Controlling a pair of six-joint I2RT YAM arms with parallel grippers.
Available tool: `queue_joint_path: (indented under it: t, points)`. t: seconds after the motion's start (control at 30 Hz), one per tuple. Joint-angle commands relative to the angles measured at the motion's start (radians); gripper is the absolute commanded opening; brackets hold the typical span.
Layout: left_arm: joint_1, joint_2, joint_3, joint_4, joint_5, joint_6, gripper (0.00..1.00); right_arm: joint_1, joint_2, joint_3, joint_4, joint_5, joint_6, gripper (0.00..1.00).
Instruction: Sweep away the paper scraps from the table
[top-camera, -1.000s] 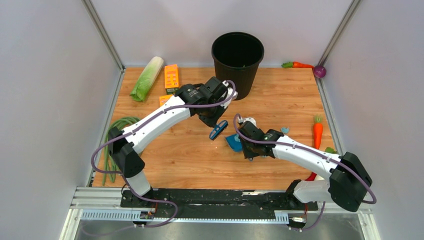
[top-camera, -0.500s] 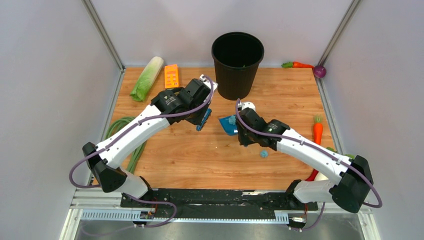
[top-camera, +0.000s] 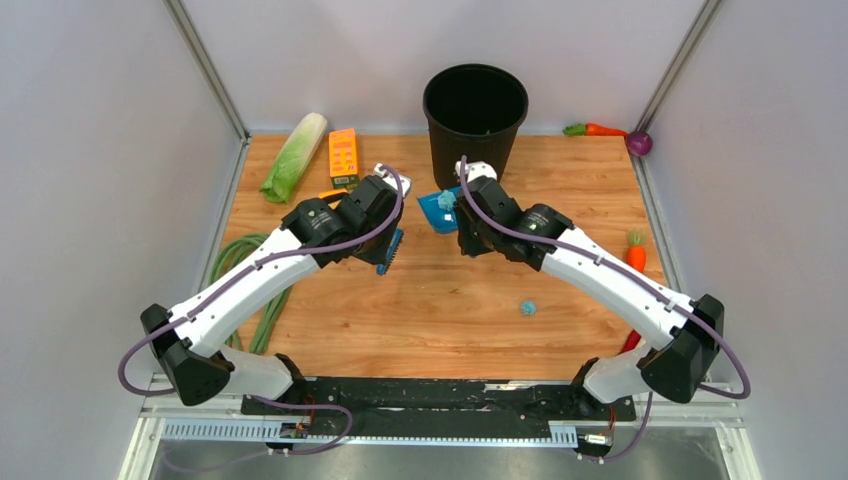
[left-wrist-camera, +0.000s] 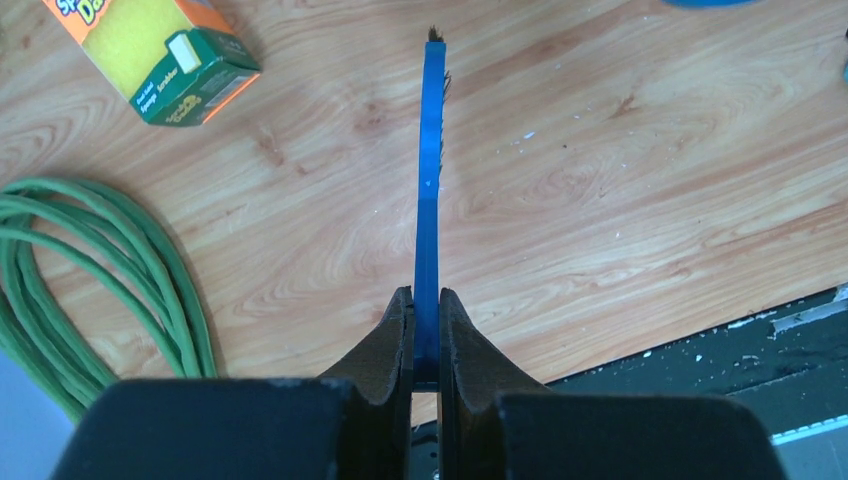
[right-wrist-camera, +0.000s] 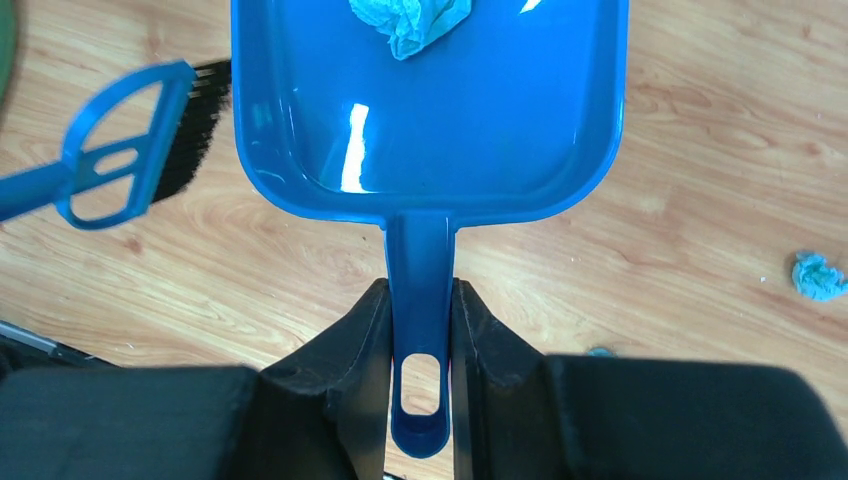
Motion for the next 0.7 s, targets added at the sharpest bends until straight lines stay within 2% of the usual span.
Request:
queue_joint_path:
  t: [0.0,0.37,0.67]
  points:
    - [0.006,-0.069,-0.029,0.024,-0.005,-0.044,0.0,0.005,0.042,0.125,-0.016,0.017,-0.035,0.0]
    - [0.006,-0.127,-0.068,0.004,-0.004,-0.07,0.0,-0.001,0.211,0.484,-0.026,0.069,-0.138,0.0]
    - [0.006,-0.173,-0.081,-0.017,-0.007,-0.096,0.0,-0.054,0.364,0.743,-0.026,0.042,-0.184,0.0]
